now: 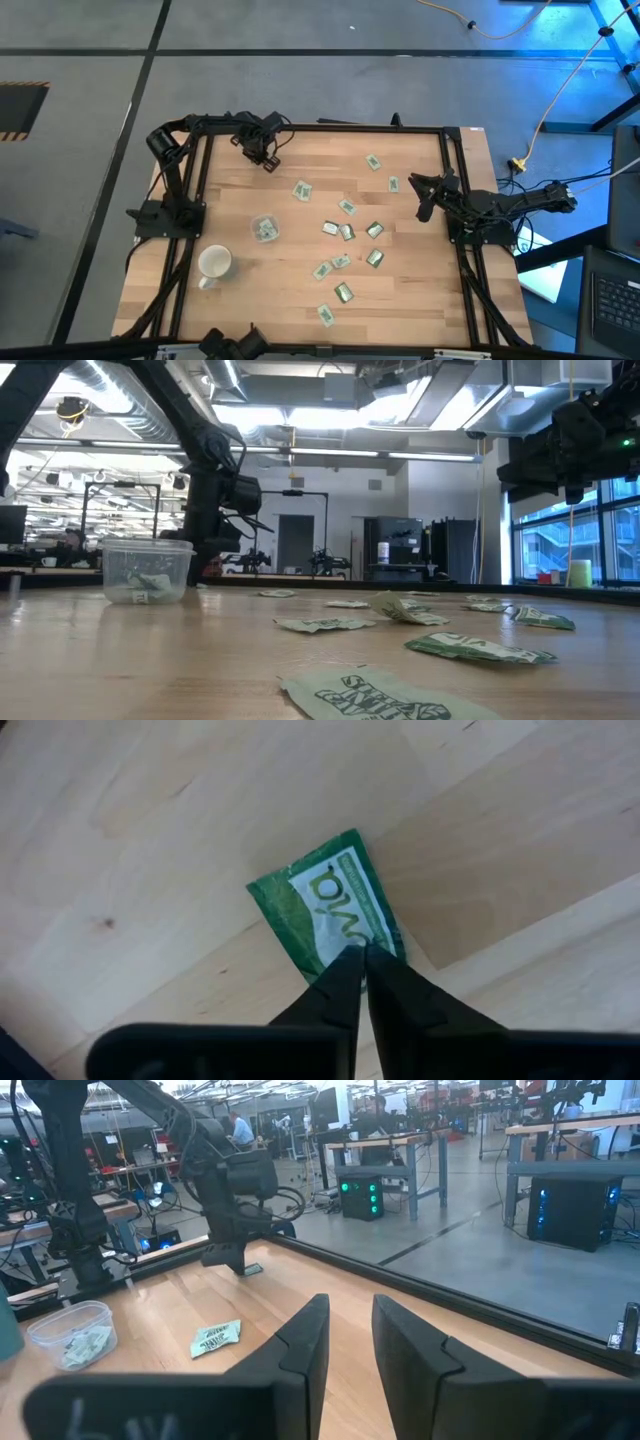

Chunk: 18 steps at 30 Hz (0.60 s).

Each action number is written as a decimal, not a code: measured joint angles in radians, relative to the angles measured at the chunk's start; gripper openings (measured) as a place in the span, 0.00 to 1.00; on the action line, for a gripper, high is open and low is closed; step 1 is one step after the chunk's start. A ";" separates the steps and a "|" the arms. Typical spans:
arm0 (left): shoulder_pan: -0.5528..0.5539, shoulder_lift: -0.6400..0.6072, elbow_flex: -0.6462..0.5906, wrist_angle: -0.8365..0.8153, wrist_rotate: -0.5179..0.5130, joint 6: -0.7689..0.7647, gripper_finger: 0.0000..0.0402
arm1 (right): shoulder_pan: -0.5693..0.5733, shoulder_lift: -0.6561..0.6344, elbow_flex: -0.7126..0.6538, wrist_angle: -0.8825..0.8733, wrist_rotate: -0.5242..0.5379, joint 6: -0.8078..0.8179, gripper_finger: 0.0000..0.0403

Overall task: Pick and place Stevia / Truvia into bins
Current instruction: Put the dark green stevia packet into the transparent container

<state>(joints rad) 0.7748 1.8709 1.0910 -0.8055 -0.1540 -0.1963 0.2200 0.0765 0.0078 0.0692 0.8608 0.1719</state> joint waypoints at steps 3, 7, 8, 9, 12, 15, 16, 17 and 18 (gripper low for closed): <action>-0.001 0.000 -0.001 0.000 -0.001 0.000 0.04 | 0.000 0.000 0.000 0.000 0.000 0.000 0.21; -0.001 0.000 -0.001 -0.001 -0.002 0.002 0.01 | 0.000 0.000 0.000 0.000 0.000 0.000 0.21; -0.001 0.000 -0.001 -0.001 -0.002 0.012 0.01 | 0.000 0.000 0.000 0.000 0.000 0.000 0.21; -0.002 0.000 -0.001 -0.002 -0.002 0.023 0.01 | 0.000 0.000 0.000 0.000 0.000 0.000 0.21; -0.016 -0.021 -0.003 -0.009 -0.010 0.035 0.01 | 0.000 0.000 0.000 0.000 0.000 0.000 0.21; -0.042 -0.068 -0.014 -0.044 -0.001 0.044 0.01 | 0.000 0.000 0.000 0.000 0.000 0.000 0.21; -0.052 -0.092 -0.012 -0.036 0.007 0.045 0.01 | 0.000 0.000 0.000 0.000 0.000 0.000 0.21; -0.063 -0.123 -0.006 -0.036 0.014 0.045 0.00 | 0.000 0.000 0.000 0.000 0.000 0.000 0.21; -0.074 -0.151 -0.005 -0.041 0.024 0.045 0.00 | 0.000 0.000 0.000 0.000 0.000 0.000 0.21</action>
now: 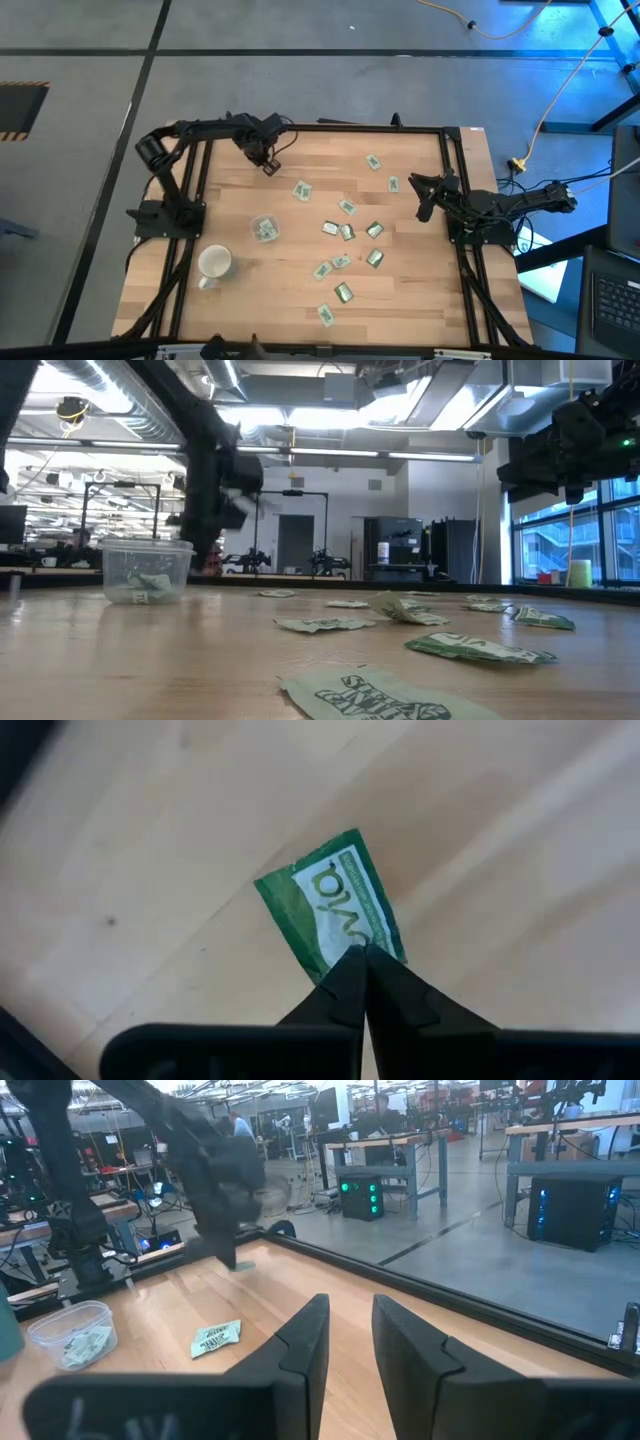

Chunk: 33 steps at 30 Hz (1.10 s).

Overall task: Pick and place Stevia / Truvia into bins
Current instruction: Put the dark green stevia packet into the transparent container

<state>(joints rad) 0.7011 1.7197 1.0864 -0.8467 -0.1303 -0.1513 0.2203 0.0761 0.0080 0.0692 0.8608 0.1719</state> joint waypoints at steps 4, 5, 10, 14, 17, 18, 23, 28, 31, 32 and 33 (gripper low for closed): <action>-0.071 -0.100 -0.002 -0.035 0.053 0.005 0.01 | 0.000 0.000 0.000 0.000 0.000 0.000 0.21; -0.098 -0.128 0.000 -0.038 0.079 0.017 0.01 | 0.000 0.000 0.000 0.000 0.000 0.000 0.21; -0.288 -0.223 0.000 -0.086 0.158 0.065 0.01 | 0.000 0.000 0.000 0.000 0.000 0.000 0.21; -0.470 -0.253 0.000 -0.095 0.181 0.084 0.00 | 0.000 0.000 0.000 0.000 0.000 0.000 0.21; -0.584 -0.253 0.000 -0.095 0.177 0.085 0.01 | 0.000 0.000 0.000 0.000 0.000 0.002 0.21; -0.620 -0.249 0.000 -0.095 0.177 0.080 0.01 | 0.000 0.000 0.000 0.000 0.000 0.003 0.21; -0.752 -0.230 0.001 -0.104 0.150 0.001 0.00 | 0.000 0.000 0.000 0.000 0.000 0.003 0.21; -0.824 -0.207 -0.033 -0.101 0.100 -0.056 0.01 | 0.000 0.000 0.000 0.000 0.000 0.003 0.21; -0.836 -0.186 -0.055 -0.107 0.095 -0.089 0.00 | 0.000 0.000 0.000 0.000 0.000 0.008 0.21; -0.837 -0.178 -0.056 -0.110 0.095 -0.099 0.01 | 0.000 0.000 0.000 0.000 0.000 0.008 0.21; -0.837 -0.173 -0.056 -0.107 0.096 -0.100 0.01 | 0.000 0.000 0.000 0.000 0.000 0.009 0.21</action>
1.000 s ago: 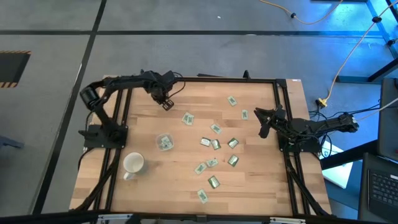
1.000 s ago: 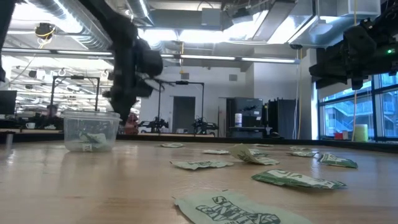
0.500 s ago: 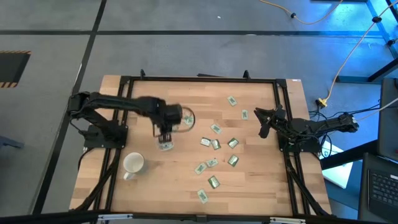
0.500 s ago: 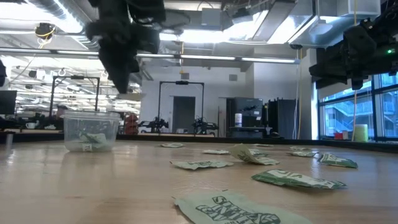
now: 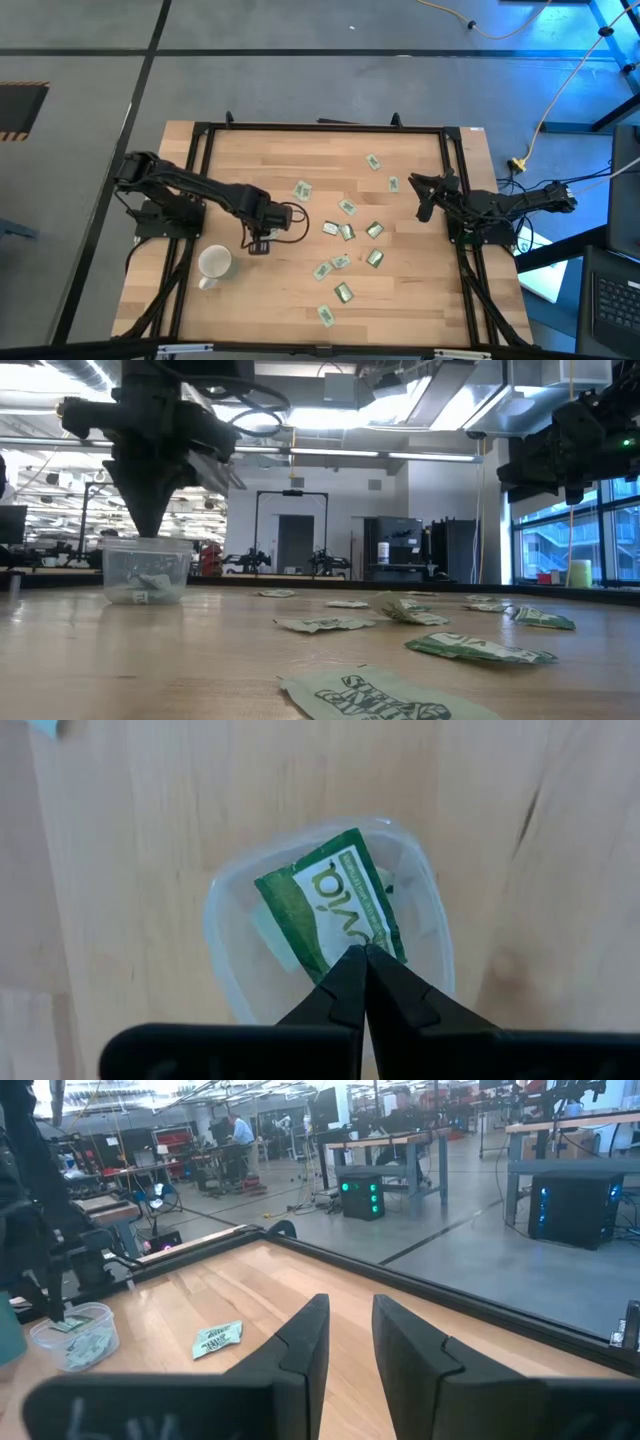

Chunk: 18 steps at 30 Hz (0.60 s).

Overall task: Pick and place Stevia / Truvia into bins
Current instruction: Put the dark green stevia packet into the transparent container, then put the green stevia packet into the transparent container

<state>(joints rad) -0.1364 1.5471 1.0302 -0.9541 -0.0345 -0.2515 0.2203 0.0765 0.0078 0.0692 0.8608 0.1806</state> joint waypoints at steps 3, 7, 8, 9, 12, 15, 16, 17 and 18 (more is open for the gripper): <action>0.000 0.010 0.000 0.012 -0.001 -0.001 0.01 | 0.000 0.000 0.000 0.000 0.000 0.001 0.21; 0.004 0.010 0.000 0.009 0.000 -0.024 0.03 | 0.000 0.000 0.000 0.000 0.000 0.002 0.21; 0.006 0.010 0.000 0.007 0.000 -0.026 0.04 | 0.000 0.000 0.000 0.000 0.000 0.002 0.21; 0.008 0.010 0.000 0.006 0.000 -0.027 0.06 | 0.000 0.000 0.000 0.000 0.000 0.002 0.21; 0.008 0.010 0.000 0.002 0.000 -0.026 0.10 | 0.000 0.000 0.000 0.000 0.000 0.001 0.21; 0.008 0.007 0.017 -0.030 0.001 -0.026 0.14 | 0.000 0.000 0.000 0.000 0.000 0.001 0.21; 0.008 0.004 0.030 -0.049 0.000 -0.025 0.15 | 0.000 0.000 0.000 0.000 0.000 0.000 0.21; 0.008 0.002 0.045 -0.056 -0.003 -0.020 0.16 | 0.000 0.000 0.000 0.000 0.000 0.000 0.21; 0.008 0.002 0.058 -0.056 -0.018 -0.006 0.16 | 0.000 0.000 0.000 0.000 0.000 0.000 0.21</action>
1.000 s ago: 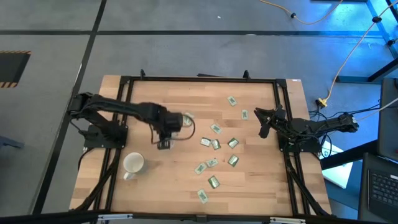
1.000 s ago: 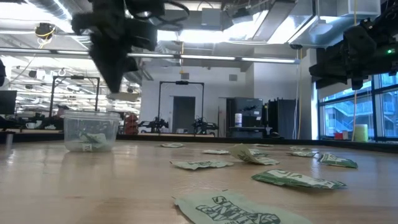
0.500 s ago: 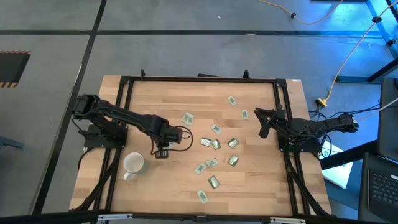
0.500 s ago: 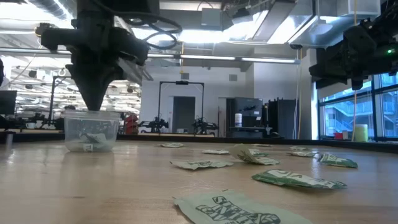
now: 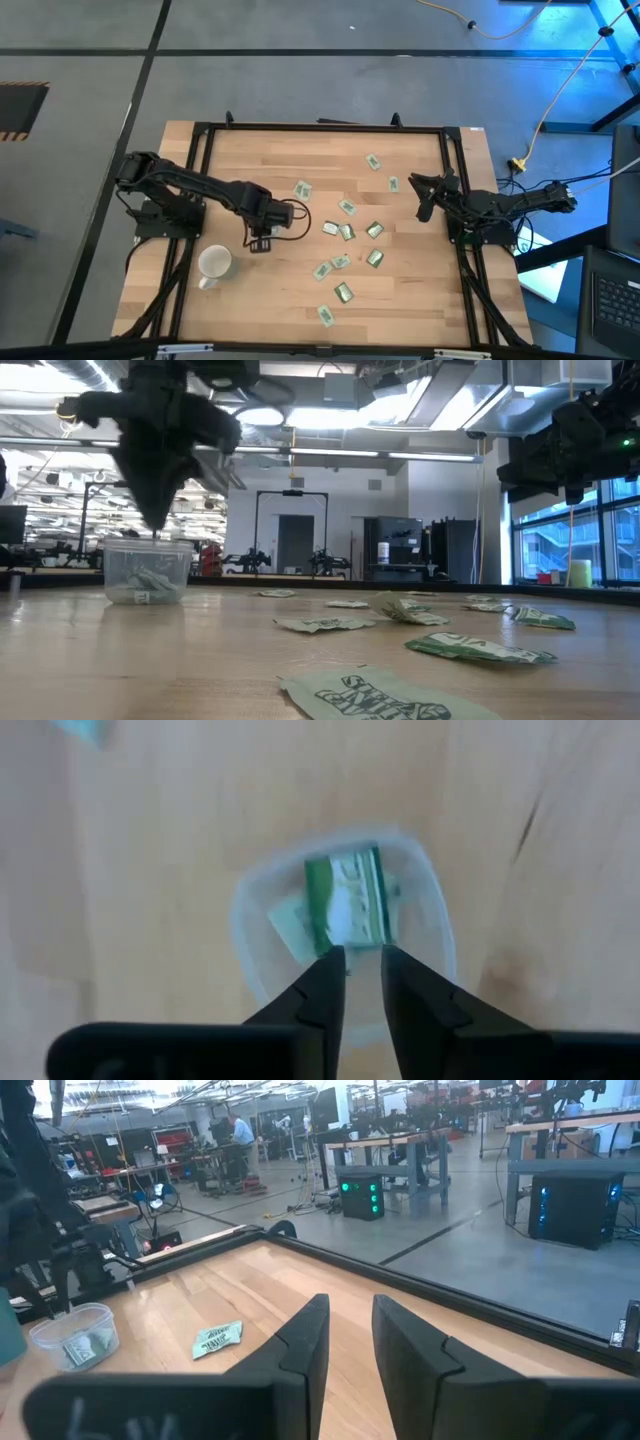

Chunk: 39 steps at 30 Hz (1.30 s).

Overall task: Pick and place Stevia / Truvia into bins
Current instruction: Put the green stevia packet into the transparent container

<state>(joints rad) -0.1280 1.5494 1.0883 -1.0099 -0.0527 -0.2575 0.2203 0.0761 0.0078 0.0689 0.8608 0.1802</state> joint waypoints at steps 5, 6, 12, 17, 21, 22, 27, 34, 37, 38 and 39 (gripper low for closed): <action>0.008 0.000 0.048 0.067 -0.164 0.086 0.17 | 0.000 0.000 0.000 0.000 0.000 0.000 0.21; 0.022 0.000 0.050 0.094 -0.171 0.102 0.17 | 0.000 0.000 0.000 0.000 0.000 0.000 0.21; 0.137 0.015 0.055 0.270 -0.060 0.237 0.17 | 0.000 0.000 0.000 0.000 0.000 0.000 0.21; 0.224 0.064 0.055 0.308 -0.068 0.302 0.17 | 0.000 0.000 0.000 0.000 0.000 -0.001 0.21; 0.288 0.143 0.055 0.323 -0.091 0.309 0.17 | 0.000 0.000 0.000 0.000 0.000 -0.003 0.21; 0.303 0.165 0.055 0.339 -0.086 0.315 0.17 | 0.000 0.000 0.000 0.000 0.000 -0.004 0.21; 0.359 0.267 0.055 0.371 -0.084 0.354 0.17 | 0.000 0.000 0.000 0.000 0.000 -0.005 0.21; 0.407 0.331 0.056 0.379 -0.073 0.358 0.17 | 0.000 0.000 0.000 0.000 0.000 -0.006 0.21; 0.414 0.331 0.056 0.379 -0.062 0.366 0.16 | 0.000 0.000 0.000 0.000 0.000 -0.009 0.21; 0.415 0.330 0.056 0.379 -0.059 0.373 0.16 | 0.000 0.000 0.000 0.000 0.000 -0.009 0.21; 0.415 0.329 0.056 0.379 -0.060 0.376 0.16 | 0.000 0.000 0.000 0.000 0.000 -0.009 0.21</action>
<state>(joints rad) 0.2867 1.8782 1.1439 -0.6309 -0.1127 0.1182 0.2199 0.0765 0.0078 0.0692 0.8608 0.1711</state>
